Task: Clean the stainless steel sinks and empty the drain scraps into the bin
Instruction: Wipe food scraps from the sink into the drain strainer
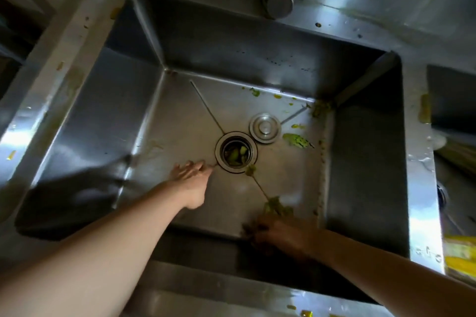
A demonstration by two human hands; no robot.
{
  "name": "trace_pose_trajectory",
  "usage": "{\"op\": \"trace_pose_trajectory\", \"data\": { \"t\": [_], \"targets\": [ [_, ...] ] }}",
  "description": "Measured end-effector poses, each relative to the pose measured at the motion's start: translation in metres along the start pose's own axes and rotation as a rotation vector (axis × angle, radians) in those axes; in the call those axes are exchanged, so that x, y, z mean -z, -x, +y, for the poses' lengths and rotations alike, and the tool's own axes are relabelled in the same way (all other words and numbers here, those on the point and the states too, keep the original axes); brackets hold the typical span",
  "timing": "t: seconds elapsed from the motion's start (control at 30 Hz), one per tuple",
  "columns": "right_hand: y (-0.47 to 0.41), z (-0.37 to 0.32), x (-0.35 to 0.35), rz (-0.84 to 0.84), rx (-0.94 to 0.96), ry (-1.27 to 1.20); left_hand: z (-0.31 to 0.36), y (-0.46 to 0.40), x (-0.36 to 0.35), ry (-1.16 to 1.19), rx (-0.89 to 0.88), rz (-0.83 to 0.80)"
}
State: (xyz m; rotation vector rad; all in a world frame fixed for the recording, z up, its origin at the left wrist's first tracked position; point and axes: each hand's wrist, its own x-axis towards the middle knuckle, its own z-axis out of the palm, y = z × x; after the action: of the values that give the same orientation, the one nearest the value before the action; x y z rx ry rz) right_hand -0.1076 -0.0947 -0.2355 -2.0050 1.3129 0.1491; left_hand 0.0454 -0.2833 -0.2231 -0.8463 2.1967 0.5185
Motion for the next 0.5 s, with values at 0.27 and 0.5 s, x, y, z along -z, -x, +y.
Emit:
{"op": "trace_pose_trajectory", "data": {
  "t": [0.27, 0.5],
  "targets": [
    [-0.048, 0.031, -0.006, 0.07, -0.108, 0.07, -0.013, -0.029, -0.026, -0.012, -0.021, -0.076],
    [-0.108, 0.041, 0.039, 0.249, -0.277, 0.167, -0.029, -0.036, -0.026, -0.059, -0.069, -0.111]
  ]
}}
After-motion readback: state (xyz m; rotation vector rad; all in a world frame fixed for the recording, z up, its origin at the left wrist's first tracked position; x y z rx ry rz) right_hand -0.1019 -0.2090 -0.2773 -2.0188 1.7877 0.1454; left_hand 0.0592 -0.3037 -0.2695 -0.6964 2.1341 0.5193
